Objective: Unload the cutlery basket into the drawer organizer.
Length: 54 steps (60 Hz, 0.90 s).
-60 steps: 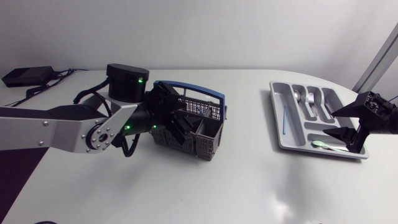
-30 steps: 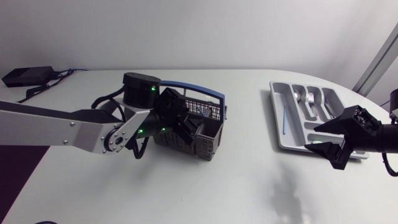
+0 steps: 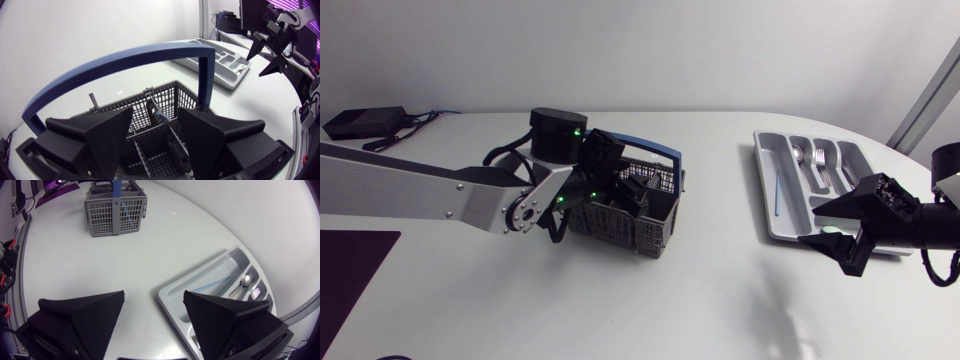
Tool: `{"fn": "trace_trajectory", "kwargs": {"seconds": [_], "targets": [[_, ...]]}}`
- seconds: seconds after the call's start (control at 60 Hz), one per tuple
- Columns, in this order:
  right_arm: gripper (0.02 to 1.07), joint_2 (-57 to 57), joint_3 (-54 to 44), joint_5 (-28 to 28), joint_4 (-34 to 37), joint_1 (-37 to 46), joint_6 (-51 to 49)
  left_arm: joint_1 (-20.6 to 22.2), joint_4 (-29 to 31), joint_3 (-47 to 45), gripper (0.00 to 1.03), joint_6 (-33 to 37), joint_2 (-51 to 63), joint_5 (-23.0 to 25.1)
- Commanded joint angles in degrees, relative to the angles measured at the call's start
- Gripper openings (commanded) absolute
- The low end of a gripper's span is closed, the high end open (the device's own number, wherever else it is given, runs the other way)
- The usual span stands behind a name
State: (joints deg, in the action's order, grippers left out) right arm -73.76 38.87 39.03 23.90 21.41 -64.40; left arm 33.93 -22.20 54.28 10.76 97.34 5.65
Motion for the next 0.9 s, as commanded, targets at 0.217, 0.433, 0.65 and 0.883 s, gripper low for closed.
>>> {"fn": "trace_trajectory", "kwargs": {"seconds": [0.217, 0.433, 0.65, 0.883], "targets": [[0.88, 1.0, -2.4, 0.3, -0.9, -0.8, 1.6, 0.5, -1.7, 3.2, 0.37, -2.3, 2.8, -0.4], [0.88, 1.2, -2.7, 0.1, -0.9, -0.8, 1.5, 0.8, -2.0, 3.3, 0.13, -2.9, 3.6, -0.5], [0.88, 1.7, -3.2, 0.0, -0.9, -1.1, 1.6, 0.7, -2.1, 2.1, 0.04, -3.4, 2.1, -0.4], [0.88, 2.5, -3.9, -0.2, -1.0, -1.7, 1.5, 0.3, -2.9, -0.6, 0.04, -3.7, -2.1, -0.4]]}}
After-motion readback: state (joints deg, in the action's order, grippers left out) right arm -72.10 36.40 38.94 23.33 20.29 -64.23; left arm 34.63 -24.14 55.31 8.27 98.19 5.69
